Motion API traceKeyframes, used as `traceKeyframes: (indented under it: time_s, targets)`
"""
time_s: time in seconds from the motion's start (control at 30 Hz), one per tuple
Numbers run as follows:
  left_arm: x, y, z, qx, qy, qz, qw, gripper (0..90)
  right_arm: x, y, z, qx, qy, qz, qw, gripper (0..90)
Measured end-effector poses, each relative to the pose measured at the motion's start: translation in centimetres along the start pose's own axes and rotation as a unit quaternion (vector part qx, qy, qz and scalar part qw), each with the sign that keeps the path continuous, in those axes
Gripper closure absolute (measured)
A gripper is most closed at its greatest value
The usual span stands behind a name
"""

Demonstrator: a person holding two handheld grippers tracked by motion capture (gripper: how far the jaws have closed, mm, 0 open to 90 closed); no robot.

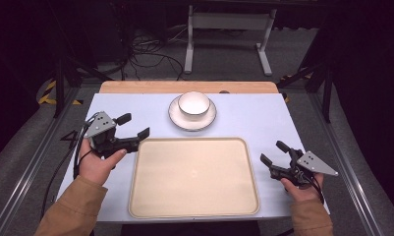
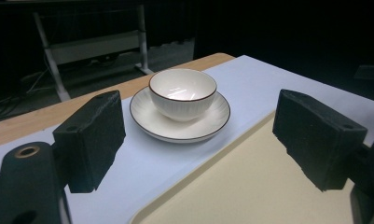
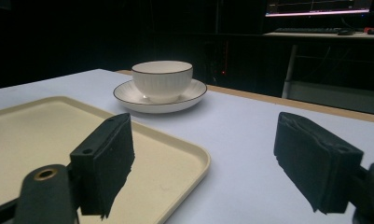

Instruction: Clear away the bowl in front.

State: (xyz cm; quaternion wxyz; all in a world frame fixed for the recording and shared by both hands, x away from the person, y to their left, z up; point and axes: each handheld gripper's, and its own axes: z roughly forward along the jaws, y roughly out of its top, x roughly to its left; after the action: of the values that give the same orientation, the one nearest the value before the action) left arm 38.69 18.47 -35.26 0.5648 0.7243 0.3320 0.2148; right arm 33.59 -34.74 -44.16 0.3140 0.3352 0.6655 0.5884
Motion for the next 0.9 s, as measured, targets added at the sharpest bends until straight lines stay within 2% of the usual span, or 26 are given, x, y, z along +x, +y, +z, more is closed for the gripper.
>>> traceKeyframes:
  time_s: [0.13, 0.37, 0.9]
  targets:
    - [0.0, 0.8, 1.3, 0.006, -0.005, 0.004, 1.0, 17.4, -0.1, 0.0, -0.2, -0.001, -0.001, -0.001, 1.0, 21.4]
    - [0.3, 1.8, 3.2, 0.006, -0.01, -0.01, 0.9999, 17.4, -0.3, 0.1, -0.5, 0.0, -0.005, -0.001, 1.0, 22.4]
    - [0.9, 4.5, 7.4, 0.01, 0.003, -0.011, 0.9999, 17.4, -0.3, 0.1, -0.4, 0.007, -0.01, -0.006, 0.9999, 22.6]
